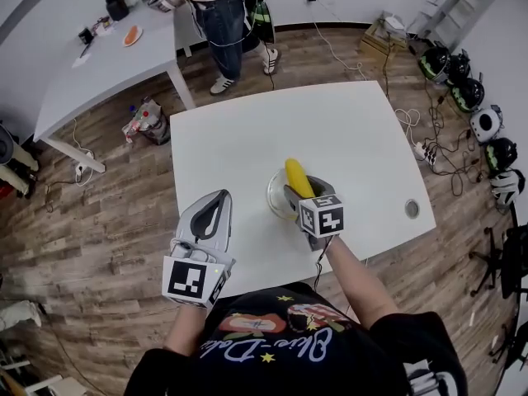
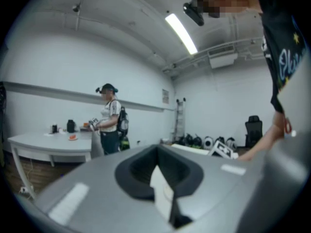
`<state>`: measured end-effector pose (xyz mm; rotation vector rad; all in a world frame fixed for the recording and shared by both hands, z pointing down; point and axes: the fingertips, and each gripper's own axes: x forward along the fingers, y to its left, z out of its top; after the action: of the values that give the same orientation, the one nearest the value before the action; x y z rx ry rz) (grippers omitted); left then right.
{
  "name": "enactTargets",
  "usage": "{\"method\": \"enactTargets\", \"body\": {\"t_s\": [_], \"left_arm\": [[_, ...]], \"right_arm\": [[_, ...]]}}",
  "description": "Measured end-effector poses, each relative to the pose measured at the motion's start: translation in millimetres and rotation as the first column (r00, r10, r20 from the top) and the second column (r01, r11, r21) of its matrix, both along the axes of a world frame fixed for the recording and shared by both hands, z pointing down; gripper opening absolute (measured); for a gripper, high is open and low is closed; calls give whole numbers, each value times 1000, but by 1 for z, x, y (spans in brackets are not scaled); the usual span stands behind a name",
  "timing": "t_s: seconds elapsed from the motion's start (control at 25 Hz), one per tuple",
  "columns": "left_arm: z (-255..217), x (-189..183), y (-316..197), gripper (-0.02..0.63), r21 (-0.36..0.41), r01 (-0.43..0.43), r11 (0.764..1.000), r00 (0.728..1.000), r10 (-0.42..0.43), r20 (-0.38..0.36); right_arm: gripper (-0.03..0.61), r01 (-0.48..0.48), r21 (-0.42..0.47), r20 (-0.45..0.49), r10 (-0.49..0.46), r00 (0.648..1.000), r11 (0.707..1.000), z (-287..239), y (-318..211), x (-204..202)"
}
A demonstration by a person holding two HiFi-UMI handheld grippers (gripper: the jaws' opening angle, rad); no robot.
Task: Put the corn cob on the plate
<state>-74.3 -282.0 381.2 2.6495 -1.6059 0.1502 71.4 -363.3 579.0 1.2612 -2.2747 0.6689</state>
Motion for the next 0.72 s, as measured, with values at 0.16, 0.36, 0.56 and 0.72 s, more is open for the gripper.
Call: {"method": "enactTargets", "body": {"t_s": [0.16,0.36,0.56,0.72], "left_arm": [[6,0,-2,-2,-14,-8,1000,1000,8,0],[7,3,1,-2,-11,-16,1000,1000,16,26],[7,5,7,-2,5,-15,1000,999,15,30],[6,2,9,-2,0,-9,1000,1000,9,19]], "right_arm": [[270,15,-24,-68,-16,998,1000,12,-3,-2],[270,33,-39,-129,-38,991,999,18,-5,-3],[270,127,-50,-232,-135,963,991,29,3,-8],[270,200,-41,-273,-203,940,979,28,8,-15]]}}
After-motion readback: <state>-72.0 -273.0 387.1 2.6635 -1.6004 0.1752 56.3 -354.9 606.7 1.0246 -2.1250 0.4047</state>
